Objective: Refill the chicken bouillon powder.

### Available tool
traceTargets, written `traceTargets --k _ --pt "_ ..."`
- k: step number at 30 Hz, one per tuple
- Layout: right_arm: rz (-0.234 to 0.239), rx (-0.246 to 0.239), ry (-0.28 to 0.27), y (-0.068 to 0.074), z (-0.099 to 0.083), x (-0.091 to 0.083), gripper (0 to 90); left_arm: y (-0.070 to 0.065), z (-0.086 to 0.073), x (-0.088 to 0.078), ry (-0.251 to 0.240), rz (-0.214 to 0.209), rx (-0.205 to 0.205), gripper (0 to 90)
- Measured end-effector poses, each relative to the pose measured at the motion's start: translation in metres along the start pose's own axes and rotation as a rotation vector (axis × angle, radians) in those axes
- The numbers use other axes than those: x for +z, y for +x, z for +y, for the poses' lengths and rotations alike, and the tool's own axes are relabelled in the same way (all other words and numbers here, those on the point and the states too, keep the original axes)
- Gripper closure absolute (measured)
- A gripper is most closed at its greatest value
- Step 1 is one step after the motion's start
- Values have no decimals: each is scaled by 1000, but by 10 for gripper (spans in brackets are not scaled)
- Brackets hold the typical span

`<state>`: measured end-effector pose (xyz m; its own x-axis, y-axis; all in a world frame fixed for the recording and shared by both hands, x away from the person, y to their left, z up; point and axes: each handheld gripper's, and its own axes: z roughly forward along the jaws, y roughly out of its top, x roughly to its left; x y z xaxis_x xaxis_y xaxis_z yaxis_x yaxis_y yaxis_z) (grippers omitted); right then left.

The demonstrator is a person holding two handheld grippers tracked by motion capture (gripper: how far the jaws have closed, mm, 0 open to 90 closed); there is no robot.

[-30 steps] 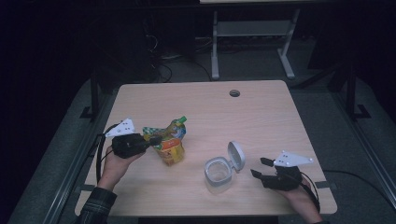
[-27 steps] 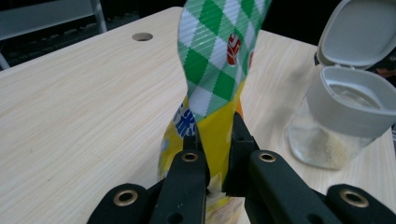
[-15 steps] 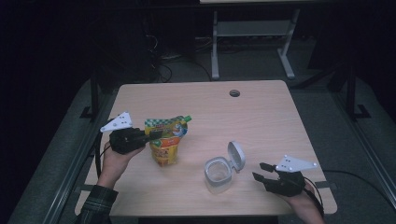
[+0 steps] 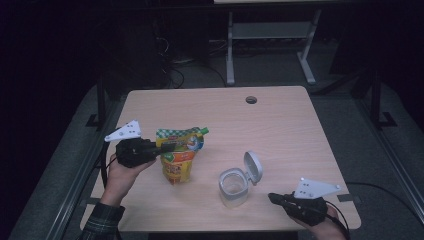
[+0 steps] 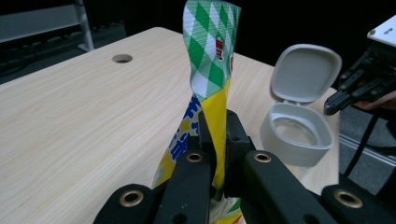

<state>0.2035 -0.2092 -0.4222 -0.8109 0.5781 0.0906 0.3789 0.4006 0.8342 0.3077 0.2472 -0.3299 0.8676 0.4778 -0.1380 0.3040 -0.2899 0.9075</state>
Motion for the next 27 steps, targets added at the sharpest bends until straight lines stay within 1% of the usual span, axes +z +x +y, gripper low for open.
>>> traceTargets --k 3,6,9,14,20,23,25,27 --pt "30 -6 -3 9 6 4 900 -3 3 -3 -10 -11 8 900" --pt "55 -10 -1 14 10 7 900 -6 6 -7 -21 -24 0 900" --pt "70 -17 -14 18 14 8 900 -8 9 -10 -26 -39 4 900" --pt "85 -27 -34 21 22 8 900 -13 13 -12 -23 -53 5 900" --pt "99 -49 -43 29 31 12 900 -16 15 -14 -22 -60 8 900" --pt "104 -60 -49 31 36 15 900 -17 16 -15 -24 -63 12 900" --pt "103 -70 -57 32 40 18 900 -18 17 -15 -28 -66 5 900" --pt "106 -71 -64 34 45 21 900 -19 19 -16 -27 -68 10 900"
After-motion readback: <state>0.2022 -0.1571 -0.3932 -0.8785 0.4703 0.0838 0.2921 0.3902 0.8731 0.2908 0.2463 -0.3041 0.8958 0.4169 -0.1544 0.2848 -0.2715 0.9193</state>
